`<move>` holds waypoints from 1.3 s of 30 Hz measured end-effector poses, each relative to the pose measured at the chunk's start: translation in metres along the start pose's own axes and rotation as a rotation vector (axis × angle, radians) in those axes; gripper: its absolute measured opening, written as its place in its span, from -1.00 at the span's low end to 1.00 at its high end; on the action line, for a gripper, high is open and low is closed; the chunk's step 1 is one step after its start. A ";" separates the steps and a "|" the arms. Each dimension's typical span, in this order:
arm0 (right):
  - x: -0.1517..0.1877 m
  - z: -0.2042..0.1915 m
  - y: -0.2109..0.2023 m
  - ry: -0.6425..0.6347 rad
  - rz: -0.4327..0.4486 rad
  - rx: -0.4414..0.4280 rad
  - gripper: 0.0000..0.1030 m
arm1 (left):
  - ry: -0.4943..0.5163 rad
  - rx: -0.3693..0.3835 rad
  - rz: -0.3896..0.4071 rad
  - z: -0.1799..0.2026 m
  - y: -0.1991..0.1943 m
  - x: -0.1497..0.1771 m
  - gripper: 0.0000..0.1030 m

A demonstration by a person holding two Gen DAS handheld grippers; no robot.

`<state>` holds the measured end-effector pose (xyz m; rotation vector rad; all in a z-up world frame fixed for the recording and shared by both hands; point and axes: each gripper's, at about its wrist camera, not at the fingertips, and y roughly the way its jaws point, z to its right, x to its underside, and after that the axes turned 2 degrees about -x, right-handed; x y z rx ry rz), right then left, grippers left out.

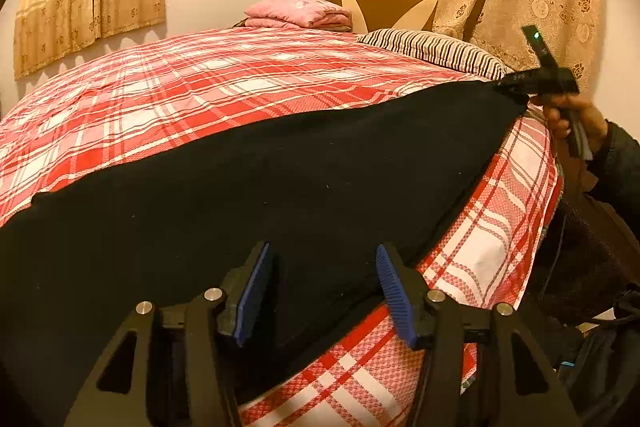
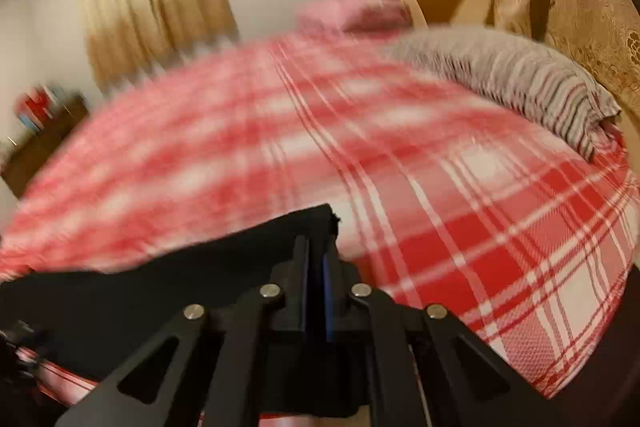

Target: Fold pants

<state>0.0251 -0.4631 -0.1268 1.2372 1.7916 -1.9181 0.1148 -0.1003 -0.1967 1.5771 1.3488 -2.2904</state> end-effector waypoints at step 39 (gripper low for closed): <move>0.005 -0.435 0.106 -0.336 -0.416 -0.721 -0.04 | -0.128 -0.279 0.044 -0.107 -0.070 0.069 0.56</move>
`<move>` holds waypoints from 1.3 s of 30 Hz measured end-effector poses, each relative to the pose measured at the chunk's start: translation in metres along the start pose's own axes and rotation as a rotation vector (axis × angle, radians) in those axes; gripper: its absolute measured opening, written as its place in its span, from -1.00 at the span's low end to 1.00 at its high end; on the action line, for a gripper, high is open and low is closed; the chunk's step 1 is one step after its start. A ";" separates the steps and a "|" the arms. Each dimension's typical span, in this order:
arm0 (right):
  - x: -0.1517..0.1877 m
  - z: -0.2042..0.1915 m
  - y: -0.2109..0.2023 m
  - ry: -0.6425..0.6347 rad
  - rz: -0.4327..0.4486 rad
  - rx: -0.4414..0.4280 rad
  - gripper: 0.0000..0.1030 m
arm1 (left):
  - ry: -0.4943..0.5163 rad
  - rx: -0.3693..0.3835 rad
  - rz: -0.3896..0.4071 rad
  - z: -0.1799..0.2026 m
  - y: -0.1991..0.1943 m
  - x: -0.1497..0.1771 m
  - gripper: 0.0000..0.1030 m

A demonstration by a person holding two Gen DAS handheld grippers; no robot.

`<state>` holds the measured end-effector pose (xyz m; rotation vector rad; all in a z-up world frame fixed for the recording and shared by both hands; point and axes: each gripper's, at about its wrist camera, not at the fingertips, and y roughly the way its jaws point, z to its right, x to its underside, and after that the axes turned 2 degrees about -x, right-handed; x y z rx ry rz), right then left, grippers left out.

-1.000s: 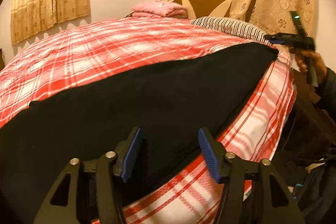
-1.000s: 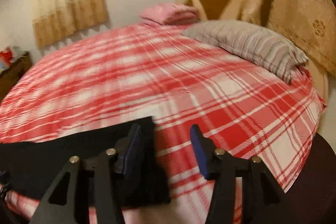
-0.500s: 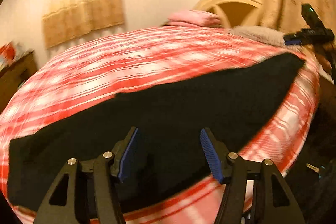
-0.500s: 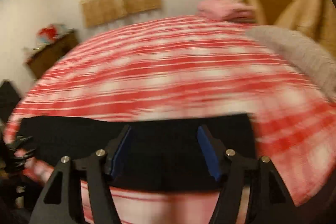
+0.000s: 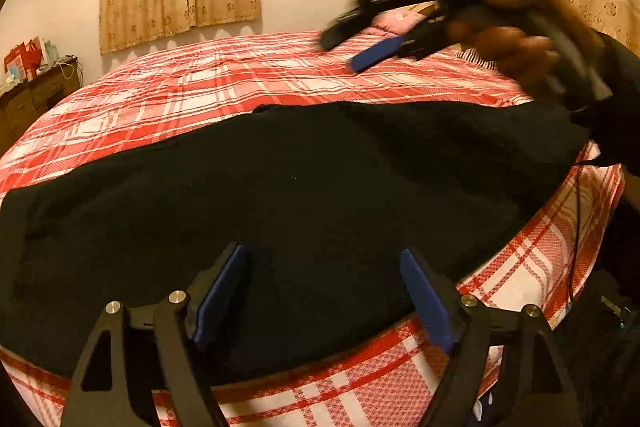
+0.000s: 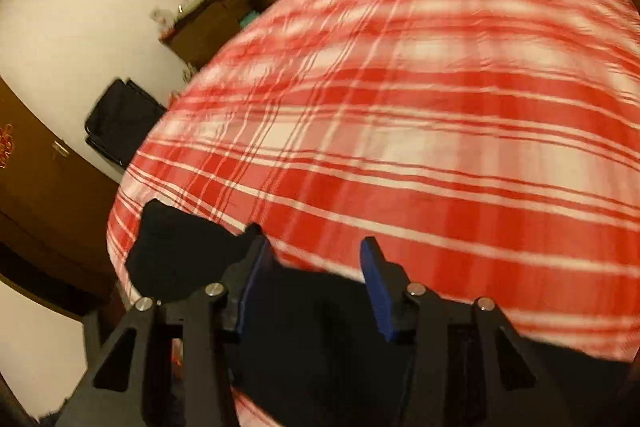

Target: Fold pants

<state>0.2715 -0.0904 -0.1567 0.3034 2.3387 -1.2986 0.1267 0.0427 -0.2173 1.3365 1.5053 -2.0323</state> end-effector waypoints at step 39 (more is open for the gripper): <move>0.038 -0.034 0.002 -0.159 0.011 -0.082 -0.23 | -0.091 -0.119 0.068 -0.040 -0.026 -0.002 0.62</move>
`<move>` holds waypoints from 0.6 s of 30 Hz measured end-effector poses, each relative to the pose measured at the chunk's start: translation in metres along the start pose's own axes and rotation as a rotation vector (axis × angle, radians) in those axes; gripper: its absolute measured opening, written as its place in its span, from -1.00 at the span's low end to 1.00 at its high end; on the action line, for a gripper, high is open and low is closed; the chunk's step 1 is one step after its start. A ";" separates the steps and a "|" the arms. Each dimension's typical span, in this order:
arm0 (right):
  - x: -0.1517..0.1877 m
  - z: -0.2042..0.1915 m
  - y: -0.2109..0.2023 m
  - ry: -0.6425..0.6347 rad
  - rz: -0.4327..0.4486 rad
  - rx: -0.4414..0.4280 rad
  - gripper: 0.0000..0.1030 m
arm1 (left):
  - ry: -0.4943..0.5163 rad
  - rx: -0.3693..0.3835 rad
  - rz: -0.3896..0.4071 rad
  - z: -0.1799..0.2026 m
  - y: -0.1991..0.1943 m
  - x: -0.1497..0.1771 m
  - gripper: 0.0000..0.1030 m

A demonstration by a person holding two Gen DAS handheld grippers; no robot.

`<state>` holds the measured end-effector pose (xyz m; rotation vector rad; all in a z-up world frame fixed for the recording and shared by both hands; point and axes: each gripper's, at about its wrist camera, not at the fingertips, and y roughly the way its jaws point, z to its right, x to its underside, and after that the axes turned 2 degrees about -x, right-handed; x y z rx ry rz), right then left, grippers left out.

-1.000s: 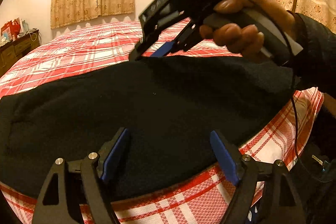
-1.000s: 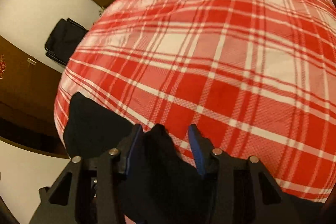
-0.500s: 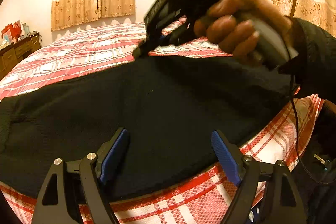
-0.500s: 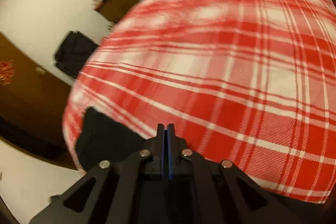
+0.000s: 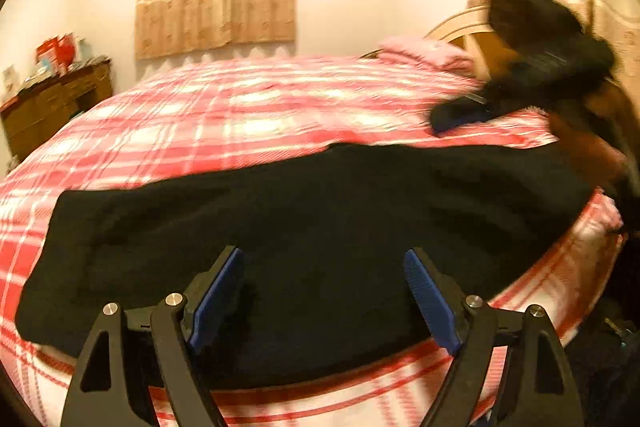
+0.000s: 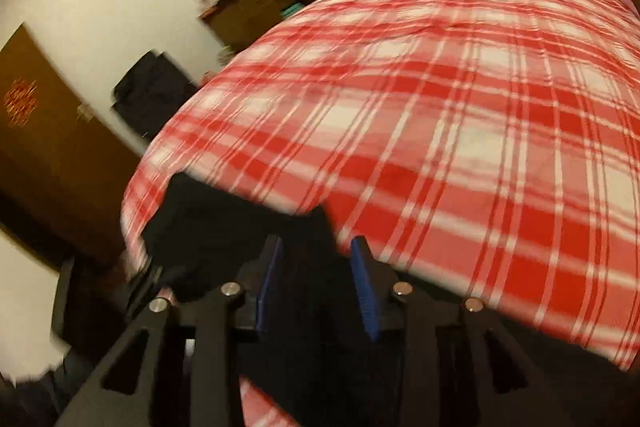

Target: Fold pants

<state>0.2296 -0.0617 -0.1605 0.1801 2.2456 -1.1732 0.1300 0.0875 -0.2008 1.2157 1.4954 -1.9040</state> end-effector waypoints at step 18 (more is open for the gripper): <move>0.067 -0.007 0.010 -0.071 -0.020 0.142 0.06 | -0.128 -0.321 -0.058 -0.066 -0.006 -0.013 0.63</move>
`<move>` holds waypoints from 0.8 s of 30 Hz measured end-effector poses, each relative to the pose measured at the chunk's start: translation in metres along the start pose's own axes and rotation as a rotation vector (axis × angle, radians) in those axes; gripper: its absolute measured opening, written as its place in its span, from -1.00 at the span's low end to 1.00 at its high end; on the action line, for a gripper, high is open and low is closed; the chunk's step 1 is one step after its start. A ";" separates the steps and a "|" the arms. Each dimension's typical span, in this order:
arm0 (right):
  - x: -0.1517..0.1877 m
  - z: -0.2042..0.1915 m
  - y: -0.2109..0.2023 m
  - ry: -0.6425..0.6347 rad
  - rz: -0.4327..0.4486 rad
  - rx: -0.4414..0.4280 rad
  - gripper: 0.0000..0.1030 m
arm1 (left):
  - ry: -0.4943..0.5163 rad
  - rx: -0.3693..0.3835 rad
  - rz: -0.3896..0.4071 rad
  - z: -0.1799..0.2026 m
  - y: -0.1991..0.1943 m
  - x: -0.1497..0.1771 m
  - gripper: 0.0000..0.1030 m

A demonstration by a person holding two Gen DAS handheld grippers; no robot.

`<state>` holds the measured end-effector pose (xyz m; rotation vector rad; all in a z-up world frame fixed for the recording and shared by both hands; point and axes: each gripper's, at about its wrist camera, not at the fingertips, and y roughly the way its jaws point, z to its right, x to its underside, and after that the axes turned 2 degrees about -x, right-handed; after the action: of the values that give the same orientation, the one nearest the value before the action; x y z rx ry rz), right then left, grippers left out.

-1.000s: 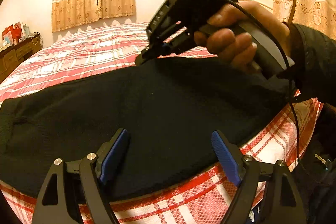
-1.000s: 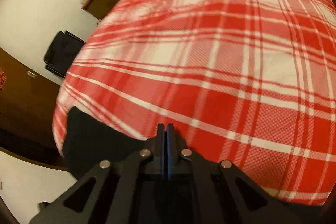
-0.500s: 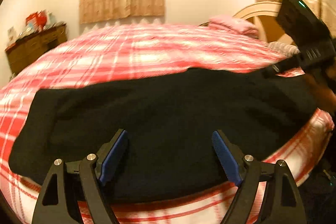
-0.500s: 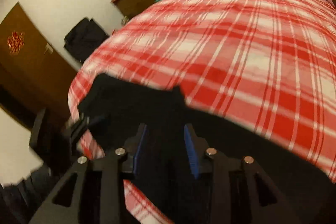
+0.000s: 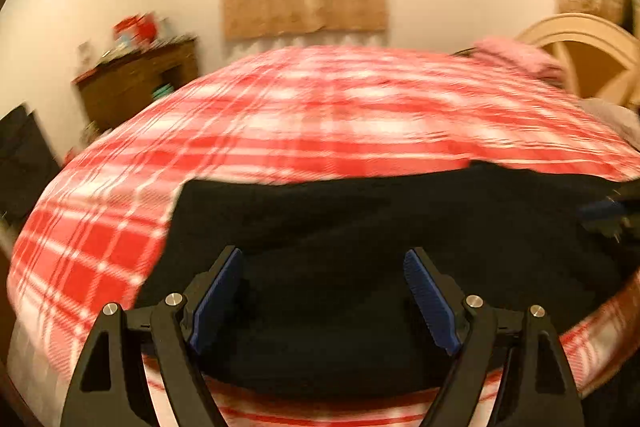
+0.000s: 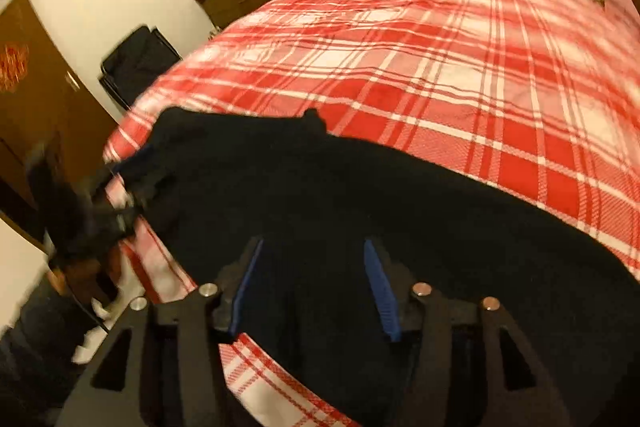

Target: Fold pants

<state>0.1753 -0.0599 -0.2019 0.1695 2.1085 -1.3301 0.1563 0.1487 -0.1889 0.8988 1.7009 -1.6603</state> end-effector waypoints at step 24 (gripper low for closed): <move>0.037 -0.012 -0.001 -0.041 0.089 0.059 0.19 | -0.064 -0.109 -0.073 -0.046 0.022 0.001 0.64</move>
<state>0.1399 -0.0585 -0.2188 0.2560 2.0055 -1.3320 0.1753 0.1943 -0.2012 0.7324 1.7807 -1.6082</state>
